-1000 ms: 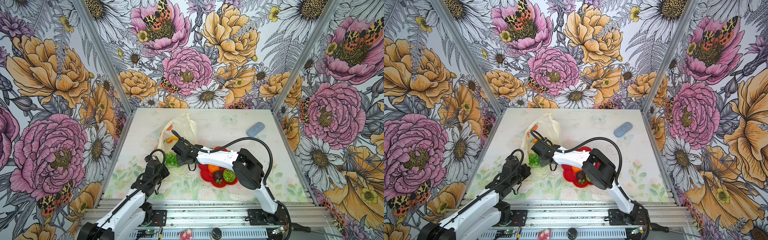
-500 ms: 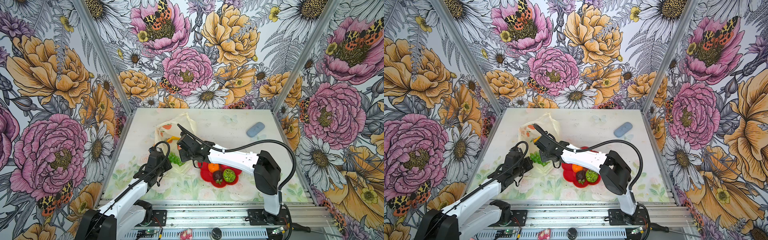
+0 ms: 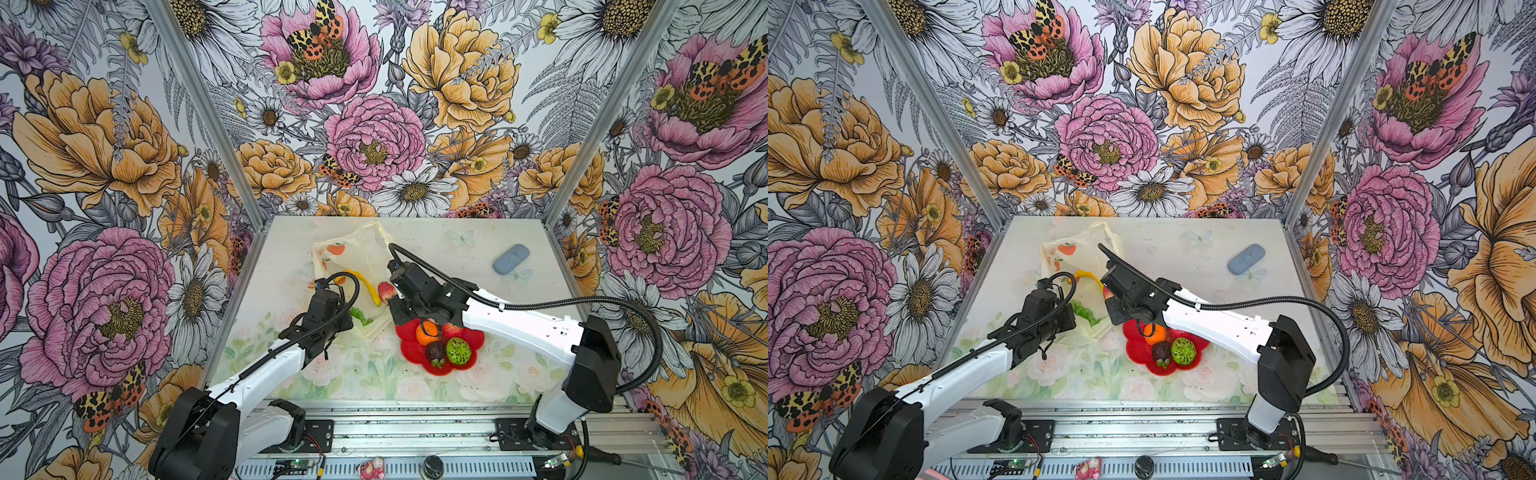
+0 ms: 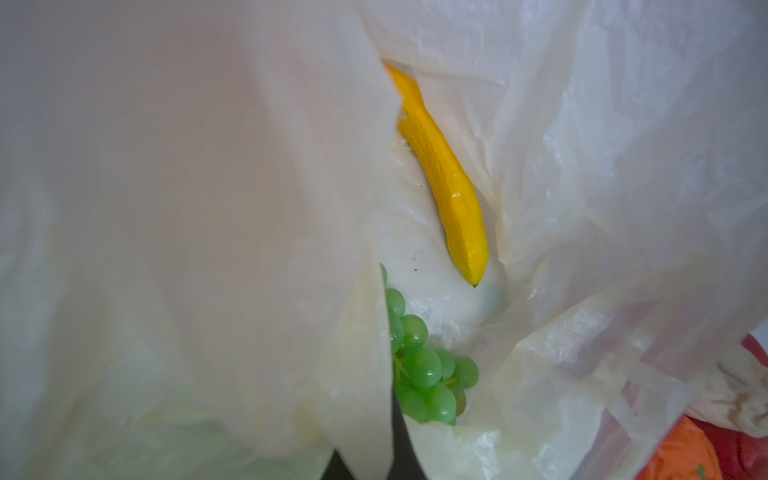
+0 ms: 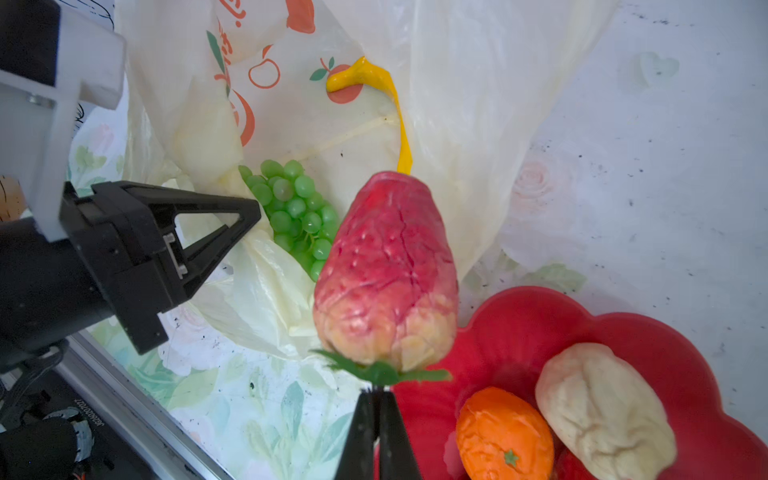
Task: Take the fake fruits out of the plastic bag
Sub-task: 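Lift the strawberry out and carry it over the red plate, then lower the strawberry onto the plate and open the right gripper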
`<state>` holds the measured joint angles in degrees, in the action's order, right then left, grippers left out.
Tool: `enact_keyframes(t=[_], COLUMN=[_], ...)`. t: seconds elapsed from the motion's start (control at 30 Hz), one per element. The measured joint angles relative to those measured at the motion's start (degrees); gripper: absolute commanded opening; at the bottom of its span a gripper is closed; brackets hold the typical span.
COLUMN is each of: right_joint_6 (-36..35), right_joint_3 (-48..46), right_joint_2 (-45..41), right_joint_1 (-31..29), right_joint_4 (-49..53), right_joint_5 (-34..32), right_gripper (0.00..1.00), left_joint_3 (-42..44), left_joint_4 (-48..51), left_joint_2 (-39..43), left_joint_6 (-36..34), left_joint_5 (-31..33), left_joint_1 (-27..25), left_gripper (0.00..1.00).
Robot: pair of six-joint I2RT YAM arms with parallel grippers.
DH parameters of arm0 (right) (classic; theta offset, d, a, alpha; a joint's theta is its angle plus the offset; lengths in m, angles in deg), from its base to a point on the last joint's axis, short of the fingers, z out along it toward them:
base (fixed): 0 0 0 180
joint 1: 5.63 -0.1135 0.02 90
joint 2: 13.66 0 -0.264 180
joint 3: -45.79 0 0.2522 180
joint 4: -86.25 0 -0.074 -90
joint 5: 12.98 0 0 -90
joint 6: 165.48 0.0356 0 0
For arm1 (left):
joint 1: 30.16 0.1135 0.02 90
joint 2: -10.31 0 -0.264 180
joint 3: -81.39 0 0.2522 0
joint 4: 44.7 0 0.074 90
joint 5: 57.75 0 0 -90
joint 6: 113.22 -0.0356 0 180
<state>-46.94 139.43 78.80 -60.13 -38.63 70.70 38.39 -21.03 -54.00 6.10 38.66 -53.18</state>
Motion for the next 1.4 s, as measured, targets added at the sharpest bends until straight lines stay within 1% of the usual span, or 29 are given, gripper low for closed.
enact_keyframes(t=[0.13,0.23,0.6,0.8,1.1,1.4], right_joint_6=[-0.09,0.11,0.98,0.96,0.79,-0.28], right_joint_3=[-3.06,-5.07,-8.31,-8.48,-8.46,-5.4], right_joint_2=[-4.72,-6.73,-9.2,-9.29,-9.01,-3.54], right_joint_1=[0.46,0.87,1.77,2.64,3.87,3.87], right_joint_4=[4.92,8.66,19.85,25.2,28.98,31.89], right_joint_5=[-0.33,-0.46,-0.46,-0.44,0.24,0.9], right_gripper=[0.0,0.0,0.0,0.0,0.0,0.0], left_joint_3=[0.11,0.26,0.85,0.85,0.85,0.85], left_joint_4=[-0.79,-1.4,-2.05,-2.05,-2.05,-2.05], left_joint_2=[0.0,0.0,0.5,0.57,0.57,0.57], left_joint_6=[-0.9,-1.07,-1.09,-1.07,-1.07,-1.09], left_joint_5=[0.0,0.0,0.02,0.0,0.0,0.0], left_joint_1=[0.0,0.04,0.17,0.33,0.33,0.33], left_gripper=[0.0,0.0,0.0,0.0,0.0,0.0])
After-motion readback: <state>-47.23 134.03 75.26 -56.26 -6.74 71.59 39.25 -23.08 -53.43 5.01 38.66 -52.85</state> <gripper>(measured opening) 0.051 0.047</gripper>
